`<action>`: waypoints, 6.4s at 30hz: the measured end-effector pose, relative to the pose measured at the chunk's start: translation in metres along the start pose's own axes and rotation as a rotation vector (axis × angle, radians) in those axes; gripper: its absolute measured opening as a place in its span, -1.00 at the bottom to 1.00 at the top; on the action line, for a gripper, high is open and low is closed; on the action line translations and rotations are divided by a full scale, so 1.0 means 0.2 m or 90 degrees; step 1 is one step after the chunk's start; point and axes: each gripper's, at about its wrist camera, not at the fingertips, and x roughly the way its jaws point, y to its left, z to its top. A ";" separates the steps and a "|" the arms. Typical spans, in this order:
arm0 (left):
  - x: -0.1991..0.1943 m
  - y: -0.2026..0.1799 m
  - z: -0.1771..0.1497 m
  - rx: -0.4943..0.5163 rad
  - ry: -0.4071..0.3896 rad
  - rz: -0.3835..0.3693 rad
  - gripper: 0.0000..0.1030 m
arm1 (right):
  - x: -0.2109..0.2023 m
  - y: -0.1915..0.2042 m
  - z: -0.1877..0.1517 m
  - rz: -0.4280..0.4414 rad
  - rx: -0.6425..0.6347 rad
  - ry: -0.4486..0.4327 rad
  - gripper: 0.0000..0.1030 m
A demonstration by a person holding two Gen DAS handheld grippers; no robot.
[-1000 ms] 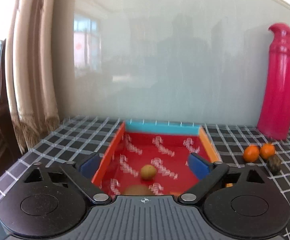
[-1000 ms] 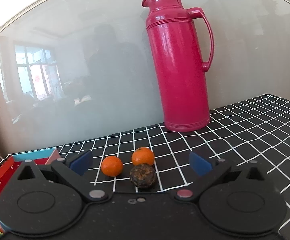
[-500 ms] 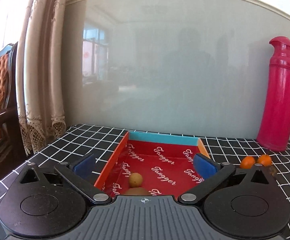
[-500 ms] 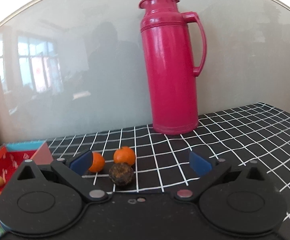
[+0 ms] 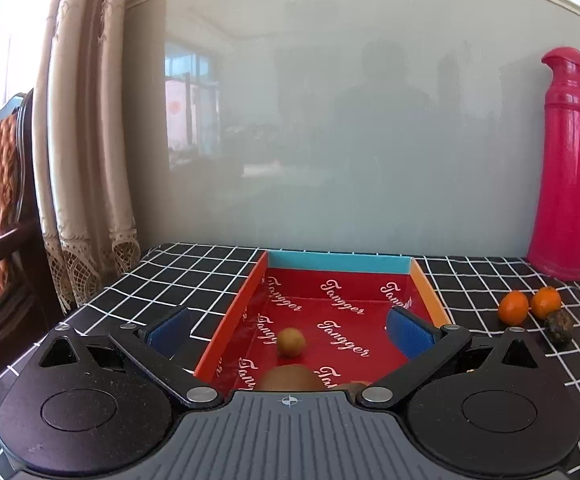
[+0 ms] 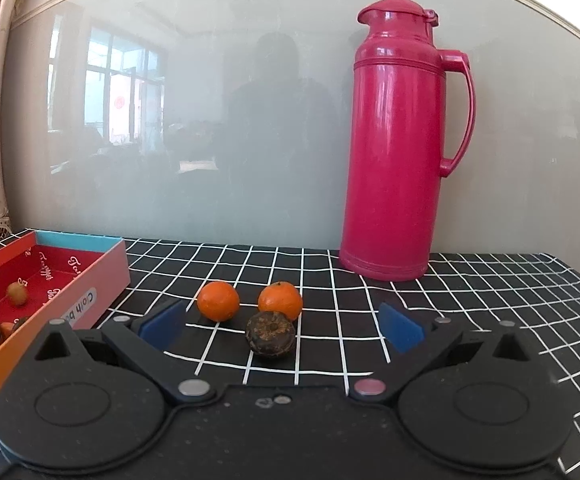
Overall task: Organize fruits
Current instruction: 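Move the right tool to the dark brown date and grasp it, then carry the date over the box and open the right tool, then move the left tool to an orange mandarin and grasp it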
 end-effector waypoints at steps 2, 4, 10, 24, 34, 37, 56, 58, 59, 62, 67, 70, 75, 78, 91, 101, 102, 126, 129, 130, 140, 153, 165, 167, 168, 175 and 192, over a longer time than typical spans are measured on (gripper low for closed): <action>0.00 0.01 0.00 0.001 -0.001 -0.001 1.00 | 0.01 0.01 0.00 0.001 0.004 0.004 1.00; 0.00 0.02 0.00 -0.001 -0.003 0.001 1.00 | 0.03 0.02 -0.01 0.001 0.002 0.008 1.00; 0.02 0.09 0.01 -0.013 -0.006 0.021 1.00 | 0.10 0.06 0.00 0.005 -0.010 0.025 1.00; 0.12 0.30 0.00 -0.033 0.021 0.081 1.00 | 0.31 0.06 0.00 0.008 0.017 0.098 0.90; 0.17 0.42 -0.02 -0.066 0.050 0.117 1.00 | 0.45 0.02 -0.03 0.000 0.019 0.149 0.44; 0.19 0.43 -0.03 -0.067 0.058 0.115 1.00 | 0.47 0.02 -0.03 0.001 0.023 0.154 0.38; 0.18 0.47 -0.03 -0.062 0.055 0.128 1.00 | 0.44 0.11 0.00 0.010 0.011 0.149 -0.21; 0.17 0.48 -0.03 -0.062 0.054 0.129 1.00 | 0.43 0.13 0.02 0.015 0.009 0.145 -0.21; 0.17 0.48 -0.03 -0.063 0.054 0.131 1.00 | 0.42 0.15 0.02 0.019 0.007 0.142 -0.21; 0.17 0.50 -0.04 -0.062 0.056 0.134 1.00 | 0.39 0.18 0.04 0.028 0.001 0.131 -0.21; 0.17 0.51 -0.04 -0.062 0.054 0.139 1.00 | 0.36 0.23 0.06 0.042 -0.004 0.116 -0.21; 0.17 0.53 -0.04 -0.063 0.055 0.143 1.00 | 0.33 0.27 0.08 0.055 -0.006 0.101 -0.21; 0.17 0.54 -0.05 -0.060 0.054 0.147 1.00 | 0.30 0.36 0.12 0.094 -0.006 0.062 -0.21; 0.17 0.55 -0.05 -0.058 0.055 0.150 1.00 | 0.28 0.43 0.14 0.119 -0.019 0.043 -0.21; 0.17 0.62 -0.06 -0.058 0.061 0.168 1.00 | 0.21 0.71 0.18 0.208 -0.055 0.029 -0.21; 0.17 0.63 -0.06 -0.056 0.062 0.166 1.00 | 0.17 0.88 0.15 0.255 -0.094 0.057 -0.21; 0.17 0.63 -0.06 -0.057 0.062 0.165 1.00 | 0.17 0.89 0.14 0.254 -0.099 0.058 -0.19; 0.13 0.34 0.00 -0.049 0.032 0.103 1.00 | 0.12 0.17 0.18 0.074 0.122 -0.030 0.33; 0.12 0.27 0.01 -0.047 0.027 0.086 1.00 | 0.12 0.13 0.17 0.063 0.121 -0.027 0.33; 0.12 0.24 0.02 -0.044 0.024 0.080 1.00 | 0.12 0.11 0.16 0.058 0.122 -0.027 0.33; 0.11 -0.07 0.08 -0.002 0.000 -0.007 1.00 | 0.07 -0.18 0.14 -0.002 0.153 -0.021 0.34; 0.10 -0.49 0.11 0.035 -0.005 -0.116 1.00 | 0.04 -0.44 0.08 -0.069 0.167 -0.016 0.34; 0.13 -0.76 0.10 0.055 0.013 -0.192 0.99 | 0.03 -0.67 0.03 -0.133 0.177 -0.014 0.36; 0.15 -0.81 0.10 0.067 0.019 -0.199 0.93 | 0.04 -0.70 0.03 -0.151 0.175 -0.013 0.36; 0.17 -0.83 0.09 0.074 0.025 -0.200 0.79 | 0.04 -0.73 0.03 -0.161 0.176 -0.013 0.36; 0.32 -0.96 0.06 0.097 0.076 -0.194 0.49 | 0.06 -0.85 0.00 -0.199 0.193 -0.003 0.36; 0.56 -1.15 0.00 0.107 0.153 -0.206 -0.25 | 0.13 -0.97 -0.03 -0.222 0.212 0.014 0.45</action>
